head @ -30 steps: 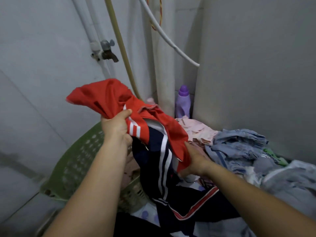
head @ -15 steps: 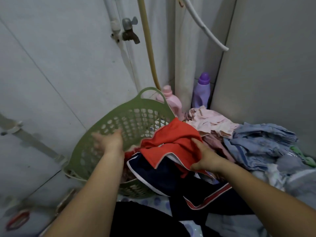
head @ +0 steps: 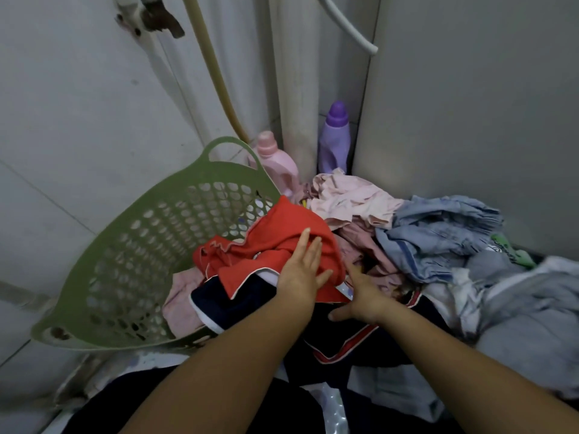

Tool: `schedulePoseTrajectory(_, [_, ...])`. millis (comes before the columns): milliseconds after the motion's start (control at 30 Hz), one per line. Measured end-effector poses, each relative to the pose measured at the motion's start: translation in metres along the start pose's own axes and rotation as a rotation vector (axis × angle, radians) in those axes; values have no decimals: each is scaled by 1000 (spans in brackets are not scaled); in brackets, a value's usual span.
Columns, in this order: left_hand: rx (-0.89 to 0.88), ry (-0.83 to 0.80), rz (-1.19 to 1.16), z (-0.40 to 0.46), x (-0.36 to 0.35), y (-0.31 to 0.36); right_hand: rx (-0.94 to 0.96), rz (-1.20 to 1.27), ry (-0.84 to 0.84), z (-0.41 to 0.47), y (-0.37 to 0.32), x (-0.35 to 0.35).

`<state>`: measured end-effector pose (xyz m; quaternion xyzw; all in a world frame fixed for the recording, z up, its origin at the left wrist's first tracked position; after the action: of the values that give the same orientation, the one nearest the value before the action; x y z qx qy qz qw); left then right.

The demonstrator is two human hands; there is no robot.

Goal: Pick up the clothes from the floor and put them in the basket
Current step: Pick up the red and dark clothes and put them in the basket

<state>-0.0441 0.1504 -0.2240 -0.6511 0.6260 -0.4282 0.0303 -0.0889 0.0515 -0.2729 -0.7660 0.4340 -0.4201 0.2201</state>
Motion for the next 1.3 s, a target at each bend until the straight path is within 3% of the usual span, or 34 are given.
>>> schedulePoseTrajectory(133, [90,81,-10,10,-8,-15,-29,-10,-9,8,16,-7])
schedulePoseTrajectory(267, [71,223,-304,3,3,-30,-18,-22,-5,2,11,-5])
schedulePoseTrajectory(367, [118,469,-400,-24,27,-42,0,-79,16,4,5,-4])
schedulePoseTrajectory(500, [172,664,-1017,-46,14,-77,-13,-141,124,6,-16,-3])
schedulePoseTrajectory(567, [293,873,-1374,-68,1,-106,-5,-123,191,6,-28,-3])
schedulePoseTrajectory(700, [517,1110,-1873,-107,-42,-146,233,-21,390,6,-79,-2])
schedulePoseTrajectory(800, [631,1294,-2149,-136,-65,-167,342,236,480,0,-130,4])
schedulePoseTrajectory(900, [843,1518,-2143,-171,-81,-198,504,312,535,-9,-191,17])
schedulePoseTrajectory(1000, [1071,1627,-2019,-196,-108,-228,702,149,385,-18,-250,14])
schedulePoseTrajectory(1067, [1112,1509,-1933,-197,-133,-237,708,55,226,-16,-264,4])
schedulePoseTrajectory(1133, [1061,1039,-1718,-182,-147,-234,615,48,80,-7,-255,-4])
schedulePoseTrajectory(1200, [868,504,-1617,-156,-159,-207,502,50,42,-1,-233,-8])
schedulePoseTrajectory(1233, [792,338,-1565,-149,-161,-191,476,77,59,-1,-221,-7])
schedulePoseTrajectory(1300, [572,253,-1384,-135,-144,-160,460,112,186,-4,-199,2])
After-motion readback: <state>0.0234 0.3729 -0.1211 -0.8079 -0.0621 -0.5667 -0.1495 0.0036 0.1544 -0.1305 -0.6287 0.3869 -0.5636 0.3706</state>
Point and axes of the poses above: each hand's wrist, its own z-axis towards the middle knuckle, its own x-axis out of the back of the hand, y = z × x, the point moved 6 cm from there along z, towards the middle knuckle, and after that the axes turned 8 degrees about -y, right-handed, at the moved point
